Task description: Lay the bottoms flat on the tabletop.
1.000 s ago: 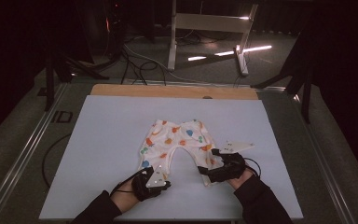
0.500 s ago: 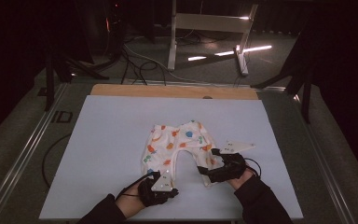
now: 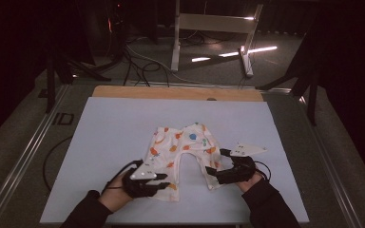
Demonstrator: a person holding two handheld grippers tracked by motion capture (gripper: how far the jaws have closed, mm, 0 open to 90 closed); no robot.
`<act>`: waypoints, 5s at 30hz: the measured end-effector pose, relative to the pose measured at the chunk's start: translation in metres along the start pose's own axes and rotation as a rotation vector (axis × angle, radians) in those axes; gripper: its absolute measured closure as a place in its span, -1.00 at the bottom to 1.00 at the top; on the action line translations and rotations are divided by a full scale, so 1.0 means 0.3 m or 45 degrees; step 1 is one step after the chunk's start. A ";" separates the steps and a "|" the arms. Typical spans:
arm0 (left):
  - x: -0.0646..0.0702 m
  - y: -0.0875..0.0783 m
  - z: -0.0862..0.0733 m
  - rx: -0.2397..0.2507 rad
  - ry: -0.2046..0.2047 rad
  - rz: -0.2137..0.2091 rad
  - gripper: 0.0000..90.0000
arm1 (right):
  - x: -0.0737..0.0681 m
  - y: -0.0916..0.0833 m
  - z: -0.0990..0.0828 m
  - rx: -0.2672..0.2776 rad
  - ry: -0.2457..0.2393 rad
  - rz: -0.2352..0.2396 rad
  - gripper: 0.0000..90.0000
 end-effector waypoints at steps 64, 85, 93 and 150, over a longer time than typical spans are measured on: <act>0.035 -0.089 -0.168 -0.390 0.174 0.215 0.98 | 0.013 -0.035 -0.039 -0.025 0.043 -0.019 -0.77; -0.029 -0.129 -0.126 -0.275 0.099 0.180 0.81 | 0.011 -0.031 -0.036 -0.026 0.041 -0.016 -0.77; -0.058 -0.117 -0.101 -0.190 0.028 0.194 0.92 | 0.012 -0.024 -0.038 -0.031 0.043 -0.010 -0.77; -0.038 -0.107 -0.236 -0.401 0.174 0.031 0.98 | 0.012 -0.030 -0.033 -0.026 0.047 -0.009 -0.77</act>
Point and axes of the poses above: each handheld gripper's, and its own axes: y roughly forward along the jaws, z roughly out of its top, x roughly to its right, the point moved 1 cm from there along y, roughly forward along the jaws, and after that the axes turned 14 degrees about z, right-handed, at the moved point
